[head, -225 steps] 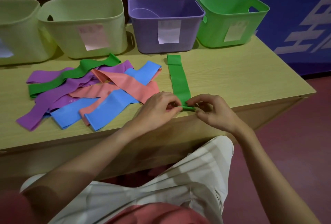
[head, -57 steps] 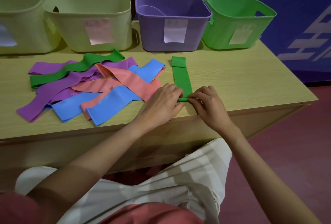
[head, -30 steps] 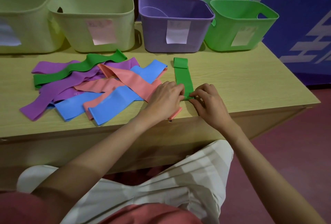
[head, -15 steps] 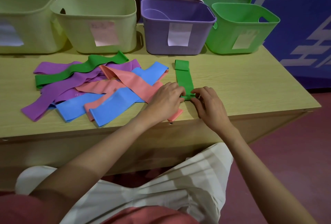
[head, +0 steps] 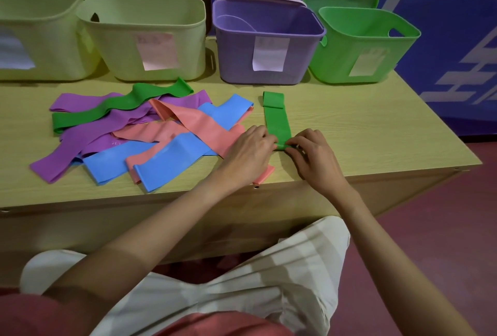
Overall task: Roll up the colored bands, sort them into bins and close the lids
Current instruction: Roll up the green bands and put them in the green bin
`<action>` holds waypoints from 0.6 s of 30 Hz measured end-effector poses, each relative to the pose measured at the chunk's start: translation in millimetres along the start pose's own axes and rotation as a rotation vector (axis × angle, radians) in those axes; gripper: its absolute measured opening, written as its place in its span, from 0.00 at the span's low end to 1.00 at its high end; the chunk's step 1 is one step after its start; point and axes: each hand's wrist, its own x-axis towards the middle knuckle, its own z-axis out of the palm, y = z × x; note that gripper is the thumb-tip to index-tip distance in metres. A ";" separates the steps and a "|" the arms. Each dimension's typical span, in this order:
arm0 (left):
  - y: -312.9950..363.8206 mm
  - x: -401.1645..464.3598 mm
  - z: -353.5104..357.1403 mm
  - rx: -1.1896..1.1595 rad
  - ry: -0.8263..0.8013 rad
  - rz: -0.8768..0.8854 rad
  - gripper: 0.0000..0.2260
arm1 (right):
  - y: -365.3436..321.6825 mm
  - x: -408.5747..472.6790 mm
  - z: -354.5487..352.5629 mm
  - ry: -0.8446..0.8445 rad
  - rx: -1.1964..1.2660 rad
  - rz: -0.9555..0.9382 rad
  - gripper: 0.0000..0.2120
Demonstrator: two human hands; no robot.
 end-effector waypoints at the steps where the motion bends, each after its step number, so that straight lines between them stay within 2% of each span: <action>1: 0.6 0.5 -0.3 -0.016 -0.005 -0.004 0.12 | 0.0 1.3 -1.1 -0.006 0.001 -0.005 0.07; 4: 0.7 2.2 -0.1 -0.023 -0.012 0.006 0.13 | 0.7 4.8 -3.4 -0.014 -0.006 -0.014 0.07; 8: 1.0 4.4 0.7 0.046 0.021 0.026 0.05 | 2.6 7.3 -4.0 -0.006 -0.013 -0.003 0.07; 12: -0.4 2.5 2.1 0.109 0.073 0.034 0.05 | 2.0 7.4 -2.3 -0.018 0.009 0.006 0.08; 18: -4.3 3.4 4.4 0.070 0.074 0.032 0.05 | 2.0 7.7 -1.1 -0.011 0.032 0.028 0.06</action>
